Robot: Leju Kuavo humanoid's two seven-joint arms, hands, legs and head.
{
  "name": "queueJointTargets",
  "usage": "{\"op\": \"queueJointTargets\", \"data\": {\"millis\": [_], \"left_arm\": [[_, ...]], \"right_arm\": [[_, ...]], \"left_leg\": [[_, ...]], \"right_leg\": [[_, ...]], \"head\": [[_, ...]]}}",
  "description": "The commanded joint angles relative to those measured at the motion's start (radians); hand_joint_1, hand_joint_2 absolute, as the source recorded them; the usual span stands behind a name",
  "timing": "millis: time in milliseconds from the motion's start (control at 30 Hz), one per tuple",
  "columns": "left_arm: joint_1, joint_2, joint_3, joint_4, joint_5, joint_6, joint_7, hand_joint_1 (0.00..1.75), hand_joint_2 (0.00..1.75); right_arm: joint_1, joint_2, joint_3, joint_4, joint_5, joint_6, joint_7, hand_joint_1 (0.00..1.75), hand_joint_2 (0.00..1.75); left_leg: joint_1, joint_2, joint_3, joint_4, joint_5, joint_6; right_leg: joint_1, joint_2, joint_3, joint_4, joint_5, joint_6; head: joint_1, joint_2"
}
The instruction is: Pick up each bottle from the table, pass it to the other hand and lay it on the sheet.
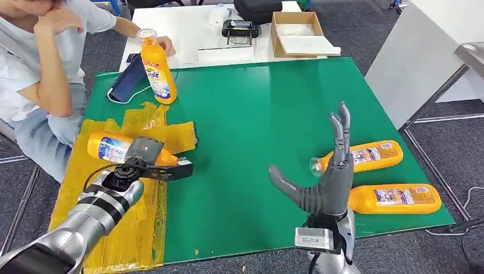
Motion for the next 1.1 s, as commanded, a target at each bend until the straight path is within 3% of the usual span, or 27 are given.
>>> {"op": "queueJointTargets", "data": {"millis": [33, 333, 467, 633, 700, 800, 1000, 1033, 1067, 1100], "left_arm": [[-0.042, -0.041, 0.047, 0.093, 0.043, 0.036, -0.034, 0.00, 1.75], [-0.007, -0.047, 0.092, 0.006, 0.072, 0.093, -0.038, 0.00, 1.75], [0.064, -0.059, 0.173, -0.137, 0.118, 0.214, -0.064, 0.00, 1.75], [0.306, -0.055, 0.289, -0.536, 0.026, 0.601, -0.129, 0.00, 1.75], [0.400, -0.069, 0.327, -0.694, 0.087, 0.654, -0.218, 0.00, 1.75], [0.477, -0.065, 0.350, -0.821, 0.181, 0.619, -0.275, 0.00, 1.75], [0.463, -0.073, 0.358, -0.798, 0.180, 0.614, -0.277, 0.00, 1.75], [0.463, -0.073, 0.358, -0.798, 0.180, 0.614, -0.277, 0.00, 1.75], [0.465, -0.073, 0.357, -0.802, 0.204, 0.623, -0.309, 0.00, 1.75], [0.487, -0.073, 0.367, -0.831, 0.230, 0.621, -0.322, 0.00, 1.75]], "right_arm": [[-0.028, -0.022, 0.021, 0.065, -0.015, 0.004, -0.002, 0.00, 1.75], [-0.016, -0.026, 0.012, 0.066, -0.012, 0.012, 0.003, 0.00, 1.75], [-0.011, -0.040, 0.017, 0.062, 0.014, 0.038, 0.013, 0.00, 1.75], [-0.004, -0.067, 0.031, 0.074, 0.110, 0.041, 0.046, 0.00, 1.75], [0.000, -0.089, 0.029, 0.082, 0.175, 0.036, 0.084, 0.00, 1.75], [0.013, -0.124, 0.017, 0.079, 0.231, 0.051, 0.122, 0.00, 1.75], [0.012, -0.121, 0.016, 0.077, 0.231, 0.054, 0.121, 0.00, 1.75], [0.012, -0.121, 0.016, 0.077, 0.231, 0.054, 0.121, 0.00, 1.75], [0.011, -0.130, 0.017, 0.078, 0.283, 0.070, 0.152, 0.00, 1.75], [0.017, -0.143, 0.007, 0.077, 0.313, 0.083, 0.179, 0.00, 1.75]], "left_leg": [[0.001, 0.000, 0.006, 0.001, -0.003, -0.002], [0.001, 0.001, 0.004, 0.000, -0.002, -0.002], [0.001, 0.000, 0.004, 0.000, -0.002, -0.002], [0.000, 0.004, 0.004, -0.001, -0.002, -0.001], [0.000, 0.004, 0.005, -0.001, -0.003, -0.001], [0.001, 0.004, 0.006, 0.000, -0.004, -0.002], [0.001, 0.000, 0.002, 0.000, -0.002, -0.002], [0.001, 0.000, 0.008, 0.002, -0.006, -0.004], [0.000, 0.000, 0.001, 0.000, -0.001, -0.002], [0.001, 0.000, 0.004, 0.000, -0.003, -0.003]], "right_leg": [[0.001, -0.001, 0.006, 0.000, -0.002, -0.002], [0.001, 0.000, 0.004, -0.001, -0.001, -0.001], [0.001, 0.000, 0.004, -0.001, -0.001, -0.001], [0.000, 0.003, 0.004, -0.002, -0.001, -0.001], [0.000, 0.003, 0.004, -0.002, -0.001, -0.001], [0.001, 0.003, 0.006, -0.002, -0.003, -0.001], [0.001, 0.000, 0.002, -0.001, -0.002, -0.001], [0.002, -0.001, 0.008, 0.001, -0.005, -0.003], [0.000, 0.000, 0.001, -0.001, -0.001, -0.001], [0.001, 0.000, 0.004, 0.000, -0.003, -0.002]], "head": [[0.000, 0.000], [0.000, 0.000], [0.000, 0.000], [0.000, 0.000], [0.000, 0.000], [0.000, 0.000], [0.000, 0.000], [0.000, 0.000], [0.000, 0.000], [0.000, 0.000]]}}
